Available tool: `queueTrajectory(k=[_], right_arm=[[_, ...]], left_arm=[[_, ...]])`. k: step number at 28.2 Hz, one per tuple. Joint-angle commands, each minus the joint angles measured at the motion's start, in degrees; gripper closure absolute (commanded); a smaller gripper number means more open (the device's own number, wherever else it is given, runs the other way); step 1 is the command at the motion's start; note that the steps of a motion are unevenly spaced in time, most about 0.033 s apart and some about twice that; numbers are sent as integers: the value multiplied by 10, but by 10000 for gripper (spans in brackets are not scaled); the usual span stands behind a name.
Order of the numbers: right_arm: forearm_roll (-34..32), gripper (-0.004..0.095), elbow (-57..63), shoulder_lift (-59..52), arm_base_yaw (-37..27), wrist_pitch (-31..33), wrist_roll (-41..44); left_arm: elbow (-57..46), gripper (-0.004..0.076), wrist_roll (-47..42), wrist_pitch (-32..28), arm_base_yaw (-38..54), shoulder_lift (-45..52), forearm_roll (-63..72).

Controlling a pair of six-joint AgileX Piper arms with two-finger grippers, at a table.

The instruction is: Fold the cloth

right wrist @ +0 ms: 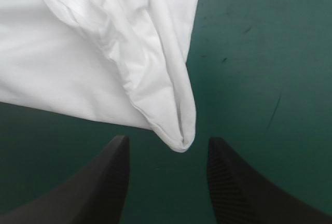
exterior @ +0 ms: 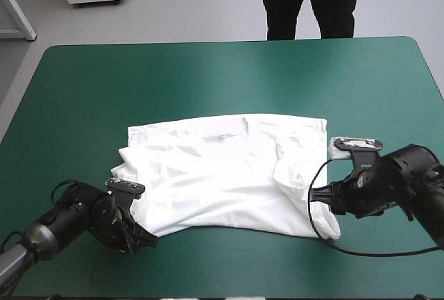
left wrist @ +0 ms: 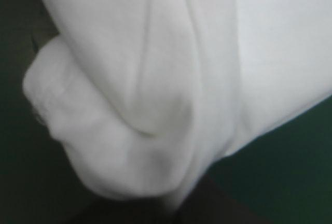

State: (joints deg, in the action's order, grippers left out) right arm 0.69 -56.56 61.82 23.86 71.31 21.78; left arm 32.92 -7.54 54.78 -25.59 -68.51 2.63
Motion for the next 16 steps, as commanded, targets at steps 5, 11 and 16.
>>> queueTrajectory(k=[5,11,16], right_arm=[[1,464,63,49,0,-61,-9],[29,466,131,86,0,-146,-12],[35,466,141,130,0,-174,-12]], left_arm=[[-11,746,-15,-77,-12,-17,78],[-10,746,-15,-78,-12,-17,78],[-10,746,-15,-78,-12,-17,78]])
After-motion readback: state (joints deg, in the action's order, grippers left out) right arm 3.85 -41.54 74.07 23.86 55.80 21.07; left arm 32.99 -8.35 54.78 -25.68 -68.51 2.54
